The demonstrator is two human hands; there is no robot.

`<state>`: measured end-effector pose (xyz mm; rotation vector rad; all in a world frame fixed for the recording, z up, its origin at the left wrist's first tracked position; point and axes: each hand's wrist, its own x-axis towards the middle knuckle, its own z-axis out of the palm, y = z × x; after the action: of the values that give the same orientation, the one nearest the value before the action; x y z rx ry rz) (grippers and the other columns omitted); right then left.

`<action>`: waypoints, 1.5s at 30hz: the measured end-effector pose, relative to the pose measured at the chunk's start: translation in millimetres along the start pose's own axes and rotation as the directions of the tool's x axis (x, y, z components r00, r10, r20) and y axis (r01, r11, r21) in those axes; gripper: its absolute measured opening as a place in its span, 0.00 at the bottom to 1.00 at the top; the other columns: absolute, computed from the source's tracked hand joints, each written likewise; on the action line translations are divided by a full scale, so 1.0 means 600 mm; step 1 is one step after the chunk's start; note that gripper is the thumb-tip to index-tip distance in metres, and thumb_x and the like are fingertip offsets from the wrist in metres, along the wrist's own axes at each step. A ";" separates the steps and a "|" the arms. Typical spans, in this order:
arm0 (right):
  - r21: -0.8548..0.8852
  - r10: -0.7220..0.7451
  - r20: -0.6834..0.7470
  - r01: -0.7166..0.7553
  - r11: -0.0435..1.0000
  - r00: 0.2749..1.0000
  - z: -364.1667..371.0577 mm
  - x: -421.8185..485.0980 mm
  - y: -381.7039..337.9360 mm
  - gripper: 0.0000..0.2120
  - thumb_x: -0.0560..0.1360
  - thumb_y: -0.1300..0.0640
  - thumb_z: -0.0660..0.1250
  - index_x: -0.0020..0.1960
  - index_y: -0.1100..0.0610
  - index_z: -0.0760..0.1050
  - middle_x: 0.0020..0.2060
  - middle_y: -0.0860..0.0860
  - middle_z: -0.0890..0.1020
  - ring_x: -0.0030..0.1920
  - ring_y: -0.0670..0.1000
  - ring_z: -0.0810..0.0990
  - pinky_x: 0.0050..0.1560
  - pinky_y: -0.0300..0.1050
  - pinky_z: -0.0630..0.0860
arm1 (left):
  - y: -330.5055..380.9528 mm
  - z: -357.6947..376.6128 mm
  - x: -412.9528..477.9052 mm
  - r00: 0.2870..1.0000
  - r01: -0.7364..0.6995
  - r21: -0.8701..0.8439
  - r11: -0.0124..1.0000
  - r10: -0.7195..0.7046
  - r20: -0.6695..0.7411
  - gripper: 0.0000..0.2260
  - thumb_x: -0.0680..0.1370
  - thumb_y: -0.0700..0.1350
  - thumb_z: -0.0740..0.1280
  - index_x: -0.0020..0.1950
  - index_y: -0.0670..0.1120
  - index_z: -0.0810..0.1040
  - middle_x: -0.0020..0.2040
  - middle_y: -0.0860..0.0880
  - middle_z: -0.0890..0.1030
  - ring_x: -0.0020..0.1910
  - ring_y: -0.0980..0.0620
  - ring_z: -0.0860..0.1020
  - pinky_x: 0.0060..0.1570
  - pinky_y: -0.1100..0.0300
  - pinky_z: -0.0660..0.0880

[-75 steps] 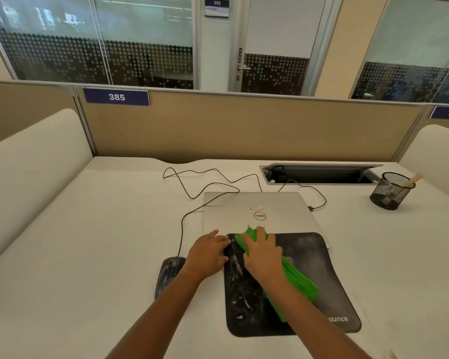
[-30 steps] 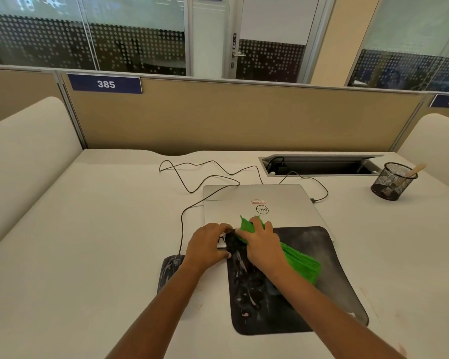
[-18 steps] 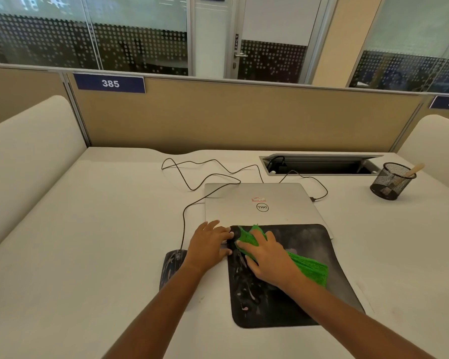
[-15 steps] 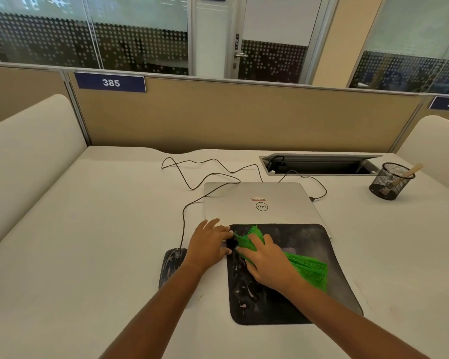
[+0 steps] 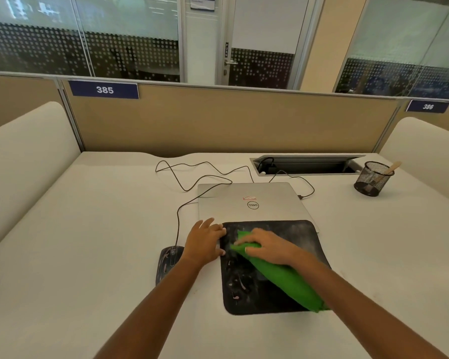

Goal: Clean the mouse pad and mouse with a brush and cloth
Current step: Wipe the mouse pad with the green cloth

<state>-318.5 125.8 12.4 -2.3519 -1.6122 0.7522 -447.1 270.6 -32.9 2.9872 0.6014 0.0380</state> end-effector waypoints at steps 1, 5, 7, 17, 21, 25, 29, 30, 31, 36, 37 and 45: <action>0.061 -0.001 -0.099 0.007 0.998 0.995 -0.006 0.004 -0.001 0.17 0.77 0.52 0.59 0.65 0.44 0.70 0.59 0.55 0.71 0.61 0.54 0.71 0.64 0.48 0.66 | -0.001 0.000 0.000 1.000 0.001 -0.002 1.000 -0.001 0.008 0.27 0.76 0.56 0.64 0.73 0.50 0.62 0.74 0.52 0.63 0.76 0.50 0.54 0.74 0.52 0.50; 0.091 0.076 -0.284 -0.052 0.995 0.956 0.009 0.024 -0.004 0.25 0.77 0.48 0.59 0.72 0.46 0.58 0.69 0.53 0.63 0.68 0.56 0.65 0.68 0.53 0.65 | -0.002 -0.001 0.000 1.000 -0.001 0.014 1.000 0.000 0.029 0.29 0.75 0.56 0.64 0.74 0.51 0.60 0.75 0.52 0.61 0.76 0.49 0.53 0.73 0.52 0.51; -0.068 0.143 -0.246 -0.165 0.984 0.959 0.049 0.026 -0.001 0.30 0.77 0.44 0.58 0.75 0.45 0.50 0.75 0.50 0.55 0.73 0.58 0.55 0.69 0.60 0.62 | -0.002 0.001 -0.001 0.999 0.003 0.015 1.000 -0.004 0.033 0.29 0.76 0.56 0.64 0.74 0.51 0.60 0.76 0.52 0.60 0.76 0.50 0.52 0.73 0.52 0.51; -0.203 0.116 -0.273 -0.175 0.963 0.955 0.129 -0.001 -0.005 0.37 0.70 0.40 0.60 0.75 0.43 0.48 0.76 0.47 0.51 0.75 0.56 0.48 0.70 0.62 0.55 | -0.006 0.005 -0.001 1.000 -0.001 0.032 0.999 0.001 0.004 0.26 0.78 0.50 0.62 0.74 0.52 0.59 0.75 0.54 0.60 0.76 0.52 0.53 0.73 0.53 0.51; -0.254 0.078 -0.215 -0.133 0.958 0.973 0.119 -0.022 -0.014 0.36 0.69 0.42 0.62 0.73 0.43 0.53 0.75 0.46 0.57 0.73 0.53 0.55 0.69 0.59 0.59 | -0.003 0.004 0.000 1.000 -0.009 0.073 0.997 0.009 -0.005 0.24 0.78 0.46 0.61 0.74 0.51 0.60 0.75 0.53 0.62 0.76 0.52 0.54 0.73 0.53 0.51; -0.263 0.037 -0.136 -0.072 0.962 0.990 0.107 -0.048 -0.024 0.34 0.68 0.48 0.65 0.72 0.44 0.58 0.73 0.46 0.60 0.71 0.53 0.58 0.67 0.59 0.60 | -0.001 0.003 0.001 1.000 -0.007 0.088 0.996 0.008 -0.016 0.25 0.78 0.47 0.62 0.74 0.50 0.61 0.74 0.52 0.63 0.76 0.51 0.55 0.73 0.53 0.52; -0.174 0.010 -0.028 -0.015 0.985 1.000 0.091 -0.068 -0.028 0.30 0.67 0.54 0.65 0.69 0.45 0.65 0.69 0.47 0.67 0.66 0.54 0.65 0.64 0.54 0.67 | -0.001 0.003 0.003 1.000 -0.026 0.127 0.992 0.025 0.006 0.25 0.78 0.48 0.62 0.74 0.49 0.60 0.74 0.51 0.62 0.76 0.51 0.54 0.73 0.53 0.51; -0.113 0.013 -0.016 -0.015 0.993 1.000 0.083 -0.069 -0.029 0.29 0.67 0.55 0.66 0.68 0.45 0.67 0.68 0.48 0.70 0.64 0.53 0.67 0.63 0.51 0.69 | -0.002 0.002 0.004 0.999 -0.033 0.140 0.990 0.031 0.017 0.25 0.78 0.49 0.62 0.74 0.49 0.59 0.75 0.51 0.62 0.76 0.51 0.54 0.73 0.53 0.51; -0.041 0.028 -0.018 -0.029 0.999 0.999 0.075 -0.070 -0.030 0.29 0.67 0.56 0.66 0.67 0.46 0.68 0.66 0.48 0.71 0.62 0.52 0.69 0.60 0.48 0.70 | -0.003 0.002 0.005 0.999 -0.041 0.148 0.988 0.037 0.027 0.26 0.78 0.49 0.62 0.75 0.49 0.59 0.75 0.51 0.61 0.76 0.50 0.53 0.73 0.53 0.52; 0.180 0.216 -0.179 -0.184 0.966 0.960 0.038 -0.062 -0.028 0.32 0.65 0.52 0.66 0.69 0.46 0.65 0.65 0.51 0.70 0.60 0.52 0.69 0.63 0.44 0.66 | -0.001 0.007 -0.009 0.998 -0.054 0.148 0.987 0.049 0.040 0.28 0.78 0.50 0.62 0.76 0.47 0.55 0.77 0.49 0.57 0.76 0.50 0.52 0.73 0.53 0.52; 0.152 0.247 -0.194 -0.219 0.964 0.950 0.032 -0.055 -0.025 0.32 0.68 0.52 0.66 0.71 0.46 0.62 0.68 0.52 0.68 0.64 0.55 0.69 0.66 0.47 0.65 | 0.000 0.009 -0.013 0.998 -0.050 0.139 0.989 0.047 0.030 0.29 0.78 0.50 0.62 0.76 0.47 0.55 0.77 0.48 0.57 0.76 0.50 0.52 0.73 0.53 0.51; -0.112 0.402 -0.144 -0.418 0.901 0.904 0.097 -0.013 -0.038 0.34 0.73 0.38 0.59 0.74 0.39 0.45 0.76 0.57 0.44 0.73 0.67 0.46 0.68 0.67 0.56 | 0.007 0.012 -0.025 0.999 -0.040 0.210 0.977 0.041 0.001 0.28 0.79 0.51 0.60 0.75 0.45 0.55 0.76 0.46 0.58 0.77 0.48 0.50 0.74 0.52 0.50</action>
<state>-368.9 120.1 -25.3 -2.8257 -1.1646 0.5673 -458.9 260.7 -39.9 3.2042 0.5785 -0.0191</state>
